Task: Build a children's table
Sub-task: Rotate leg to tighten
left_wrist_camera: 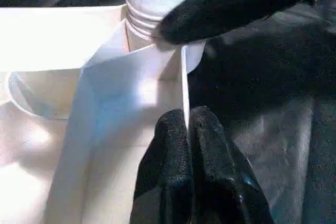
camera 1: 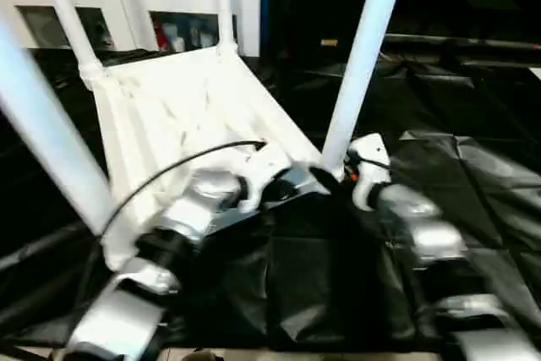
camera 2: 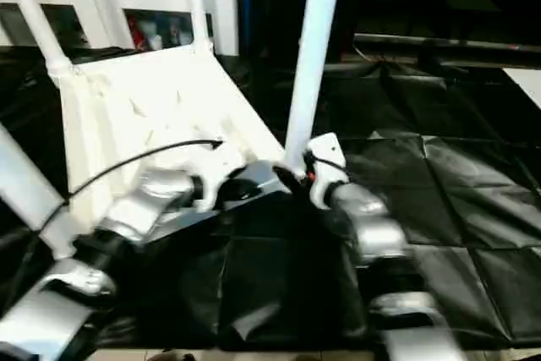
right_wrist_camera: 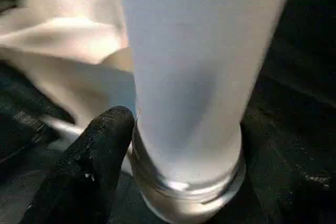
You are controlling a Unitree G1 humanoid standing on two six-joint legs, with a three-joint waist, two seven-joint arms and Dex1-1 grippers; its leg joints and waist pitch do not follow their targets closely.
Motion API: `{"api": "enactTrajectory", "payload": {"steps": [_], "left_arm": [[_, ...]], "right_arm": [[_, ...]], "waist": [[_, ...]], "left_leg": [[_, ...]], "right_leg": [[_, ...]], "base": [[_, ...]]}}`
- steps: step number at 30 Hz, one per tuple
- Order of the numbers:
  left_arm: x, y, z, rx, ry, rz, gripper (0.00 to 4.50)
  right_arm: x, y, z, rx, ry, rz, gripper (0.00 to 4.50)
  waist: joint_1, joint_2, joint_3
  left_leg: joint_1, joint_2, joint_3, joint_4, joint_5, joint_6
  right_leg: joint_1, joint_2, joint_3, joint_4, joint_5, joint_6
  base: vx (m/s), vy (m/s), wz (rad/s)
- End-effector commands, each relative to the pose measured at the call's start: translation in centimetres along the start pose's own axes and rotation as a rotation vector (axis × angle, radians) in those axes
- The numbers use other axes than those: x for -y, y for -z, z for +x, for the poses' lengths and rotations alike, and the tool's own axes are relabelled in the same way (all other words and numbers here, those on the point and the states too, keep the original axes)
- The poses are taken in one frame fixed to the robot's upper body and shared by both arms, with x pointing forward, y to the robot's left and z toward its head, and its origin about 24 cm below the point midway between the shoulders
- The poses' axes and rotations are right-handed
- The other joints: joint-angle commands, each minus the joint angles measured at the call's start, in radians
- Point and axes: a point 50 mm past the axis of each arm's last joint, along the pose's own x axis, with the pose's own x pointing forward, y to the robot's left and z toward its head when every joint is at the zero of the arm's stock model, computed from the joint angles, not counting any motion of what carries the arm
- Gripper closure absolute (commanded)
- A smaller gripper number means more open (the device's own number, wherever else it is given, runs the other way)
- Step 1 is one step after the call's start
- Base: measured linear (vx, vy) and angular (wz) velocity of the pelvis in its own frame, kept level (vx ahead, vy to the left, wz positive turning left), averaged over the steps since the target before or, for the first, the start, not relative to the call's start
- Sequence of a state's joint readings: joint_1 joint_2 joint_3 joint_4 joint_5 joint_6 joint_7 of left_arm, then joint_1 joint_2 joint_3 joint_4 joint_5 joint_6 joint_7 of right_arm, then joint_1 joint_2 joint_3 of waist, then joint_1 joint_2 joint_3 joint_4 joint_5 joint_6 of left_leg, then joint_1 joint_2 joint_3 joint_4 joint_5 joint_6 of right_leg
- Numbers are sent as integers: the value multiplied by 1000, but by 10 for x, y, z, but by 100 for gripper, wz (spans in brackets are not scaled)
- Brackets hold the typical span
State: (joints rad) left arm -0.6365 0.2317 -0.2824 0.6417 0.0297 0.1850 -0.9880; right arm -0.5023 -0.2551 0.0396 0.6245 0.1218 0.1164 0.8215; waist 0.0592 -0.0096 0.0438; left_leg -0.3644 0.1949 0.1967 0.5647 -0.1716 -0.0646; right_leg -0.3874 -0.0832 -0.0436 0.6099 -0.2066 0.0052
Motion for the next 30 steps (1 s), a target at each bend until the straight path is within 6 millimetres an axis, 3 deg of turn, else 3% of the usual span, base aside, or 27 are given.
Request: {"api": "enactTrajectory", "payload": {"steps": [1,3,4,5,7,9,11,12,13,14,18,22,24,26,28,30], "left_arm": [[11,4,-1,-17,140,16,450],[13,5,-7,-12,190,12,450],[13,5,-9,-12,205,15,450],[13,6,-11,-12,217,18,450],[13,6,-15,-18,246,16,450],[13,7,-22,-20,299,13,450],[13,8,-26,-23,316,10,450],[13,9,-27,-23,325,6,450],[13,9,-28,-23,326,5,450],[13,10,-30,-25,332,0,450],[11,10,-33,-28,324,1,450],[8,12,-34,-30,302,-4,450],[5,13,-31,-32,239,-13,450],[1,14,-28,-31,165,-31,450],[-5,12,-22,-27,65,-53,450],[-8,10,-16,-23,-7,-60,450]], "right_arm": [[-12,-11,2,35,-185,-18,110],[-10,-12,-5,23,-233,-36,110],[-9,-12,-7,11,-257,-47,110],[-9,-12,-10,0,-276,-55,110],[-7,-11,-15,-27,-314,-75,110],[-5,-10,-22,-58,-356,-101,110],[-5,-10,-24,-65,-378,-101,110],[-5,-10,-24,-68,-389,-99,110],[-5,-10,-25,-71,-392,-100,110],[-5,-10,-25,-78,-400,-105,127],[-7,-12,-23,-75,-409,-108,151],[-10,-11,-21,-65,-426,-89,190],[-14,-5,-19,-55,-409,-67,204],[-17,-1,-15,-43,-367,-35,208],[-16,7,-7,-54,-233,29,209],[-16,13,2,-64,-119,70,210]], "waist": [[6,-6,-59],[14,0,-69],[15,9,-70],[22,10,-74],[32,11,-76],[42,13,-71],[42,13,-68],[42,19,-65],[40,16,-64],[41,18,-63],[38,17,-59],[38,13,-63],[37,5,-64],[37,8,-62],[34,8,-57],[23,14,-52]], "left_leg": [[4,36,-17,-55,-191,74],[-4,36,-13,-40,-64,117],[-6,36,-14,-37,-43,124],[4,40,-9,-29,-29,136],[2,40,-8,-25,-17,144],[3,42,-7,-28,-66,128],[4,44,-8,-32,-107,104],[7,45,-8,-36,-139,85],[8,45,-7,-36,-156,77],[9,46,-8,-39,-176,61],[9,44,-8,-42,-205,34],[6,43,-8,-39,-166,44],[4,42,-7,-36,-141,60],[4,42,-6,-36,-142,65],[4,41,-8,-41,-176,51],[13,40,-13,-49,-265,-1]], "right_leg": [[40,-58,37,-75,-104,-235],[46,-51,33,-44,135,-288],[46,-50,31,-38,179,-296],[38,-47,29,-35,239,-313],[40,-43,28,-28,281,-327],[38,-48,27,-32,210,-326],[38,-49,28,-37,146,-319],[35,-50,28,-41,100,-313],[35,-50,29,-44,80,-310],[35,-52,30,-46,44,-306],[35,-53,33,-54,-32,-286],[36,-53,33,-48,7,-285],[36,-51,33,-45,39,-290],[34,-53,34,-47,28,-287],[33,-54,35,-55,-41,-277],[26,-59,36,-72,-200,-246]], "base": [[58,-9,-1],[57,-9,-2],[0,0,0],[0,0,0],[0,0,0],[0,0,0],[0,0,0],[0,0,0],[0,0,0],[0,0,0],[0,0,0],[0,0,0],[0,0,0],[0,0,0],[0,0,0],[0,0,0]]}}
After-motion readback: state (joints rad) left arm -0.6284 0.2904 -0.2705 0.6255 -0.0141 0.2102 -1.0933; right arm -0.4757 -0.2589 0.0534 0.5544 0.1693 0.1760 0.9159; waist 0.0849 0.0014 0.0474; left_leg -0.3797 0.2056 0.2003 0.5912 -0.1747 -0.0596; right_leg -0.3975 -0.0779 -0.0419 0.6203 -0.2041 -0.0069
